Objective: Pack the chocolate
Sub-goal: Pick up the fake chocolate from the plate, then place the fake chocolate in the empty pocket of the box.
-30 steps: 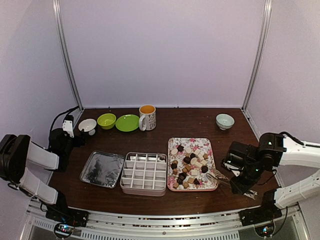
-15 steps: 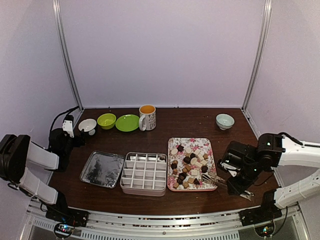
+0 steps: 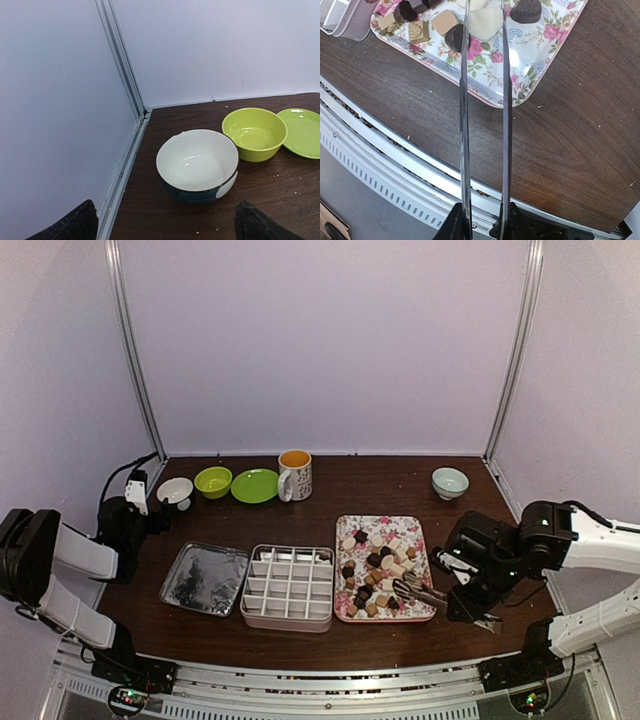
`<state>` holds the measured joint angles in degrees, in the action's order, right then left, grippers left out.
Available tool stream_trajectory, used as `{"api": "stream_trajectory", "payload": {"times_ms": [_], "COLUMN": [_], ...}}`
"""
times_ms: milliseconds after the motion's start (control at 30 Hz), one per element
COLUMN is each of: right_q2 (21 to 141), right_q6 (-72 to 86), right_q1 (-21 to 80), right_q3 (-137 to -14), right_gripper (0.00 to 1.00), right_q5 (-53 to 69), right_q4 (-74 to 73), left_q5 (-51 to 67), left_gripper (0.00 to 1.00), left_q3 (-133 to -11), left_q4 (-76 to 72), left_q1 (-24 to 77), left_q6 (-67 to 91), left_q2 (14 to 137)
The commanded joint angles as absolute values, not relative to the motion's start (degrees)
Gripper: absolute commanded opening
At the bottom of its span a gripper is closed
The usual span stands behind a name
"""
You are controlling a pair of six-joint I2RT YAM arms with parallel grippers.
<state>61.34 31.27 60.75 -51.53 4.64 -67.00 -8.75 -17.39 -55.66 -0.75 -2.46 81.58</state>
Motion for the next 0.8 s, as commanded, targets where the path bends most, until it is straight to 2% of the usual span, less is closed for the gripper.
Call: {"api": "stream_trajectory", "payload": {"times_ms": [0, 767], "right_q2": [60.55, 61.18], "right_q6": [31.02, 30.14], "right_q1": [61.02, 61.08], "right_q3": [-54.67, -58.32], "right_gripper": [0.24, 0.25], "right_q5": [2.99, 0.78], "right_q4": [-64.61, -60.98], "left_q5": [-8.83, -8.88], "left_gripper": [0.98, 0.98], "left_q3": [-18.63, -18.63], "left_q4": [-58.63, -58.68], "left_q1": [-1.10, -1.14], "left_q6": [-2.11, -2.11], "left_q2": [81.65, 81.63]}}
